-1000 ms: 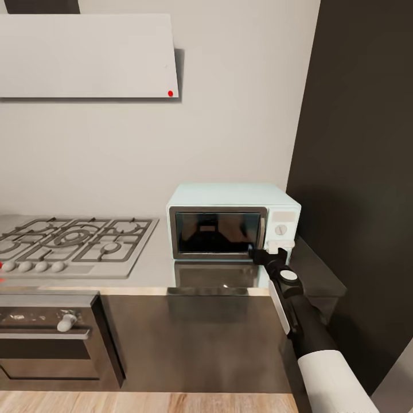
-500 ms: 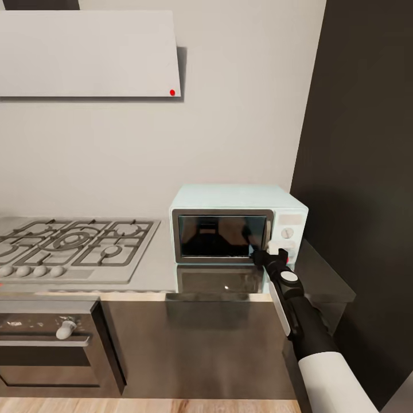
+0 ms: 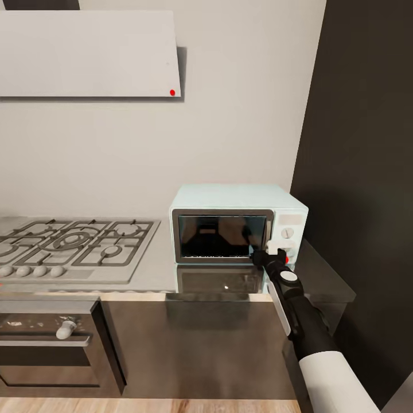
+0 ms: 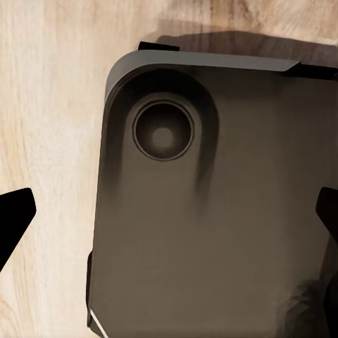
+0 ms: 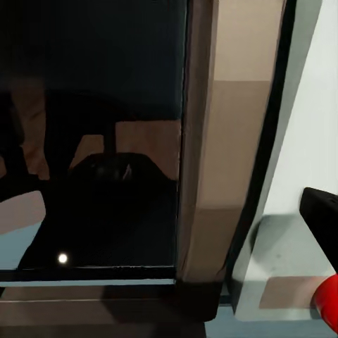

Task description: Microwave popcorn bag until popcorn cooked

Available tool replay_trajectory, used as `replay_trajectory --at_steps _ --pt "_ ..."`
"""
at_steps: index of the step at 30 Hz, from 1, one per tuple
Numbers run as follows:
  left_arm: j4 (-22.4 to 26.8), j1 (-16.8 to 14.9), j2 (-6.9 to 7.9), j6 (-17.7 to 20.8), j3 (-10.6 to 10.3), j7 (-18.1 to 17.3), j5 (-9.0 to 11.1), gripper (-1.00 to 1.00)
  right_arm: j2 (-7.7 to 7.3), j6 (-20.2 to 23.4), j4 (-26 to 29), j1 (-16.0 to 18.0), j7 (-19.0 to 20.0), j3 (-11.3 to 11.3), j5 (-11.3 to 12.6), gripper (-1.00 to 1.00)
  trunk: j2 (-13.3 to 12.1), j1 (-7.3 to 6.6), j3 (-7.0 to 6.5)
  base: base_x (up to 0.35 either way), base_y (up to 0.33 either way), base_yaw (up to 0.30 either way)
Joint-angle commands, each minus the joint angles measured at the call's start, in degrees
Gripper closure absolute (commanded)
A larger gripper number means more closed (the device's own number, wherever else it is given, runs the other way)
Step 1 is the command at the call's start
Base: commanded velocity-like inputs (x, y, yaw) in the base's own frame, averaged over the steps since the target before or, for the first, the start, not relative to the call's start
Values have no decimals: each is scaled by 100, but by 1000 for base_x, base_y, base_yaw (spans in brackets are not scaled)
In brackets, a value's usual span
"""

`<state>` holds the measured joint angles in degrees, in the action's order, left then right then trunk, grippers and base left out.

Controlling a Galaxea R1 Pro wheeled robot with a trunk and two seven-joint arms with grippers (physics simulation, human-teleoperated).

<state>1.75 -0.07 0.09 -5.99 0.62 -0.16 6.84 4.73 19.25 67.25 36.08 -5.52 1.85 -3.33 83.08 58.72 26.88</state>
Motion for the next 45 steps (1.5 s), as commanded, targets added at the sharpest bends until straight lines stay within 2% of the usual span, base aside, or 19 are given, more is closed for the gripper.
replay_trajectory --at_steps 1,35,40,45 --pt "-1 -1 0 -14 -1 -2 45 -100 -6 44 -12 31 -40 -88 -100 100 0 1 5 0 0 0" --pt "0 -1 -4 -16 -1 -2 45 -100 -31 234 101 31 24 -88 -195 100 0 1 5 0 0 0" --pt "0 -1 -5 -10 -1 -2 45 -100 -176 290 185 31 38 -81 -195 100 0 1 5 0 0 0" --pt "0 -1 0 -8 -1 -2 45 -100 -209 668 379 31 48 -79 -181 100 0 1 5 0 0 0"
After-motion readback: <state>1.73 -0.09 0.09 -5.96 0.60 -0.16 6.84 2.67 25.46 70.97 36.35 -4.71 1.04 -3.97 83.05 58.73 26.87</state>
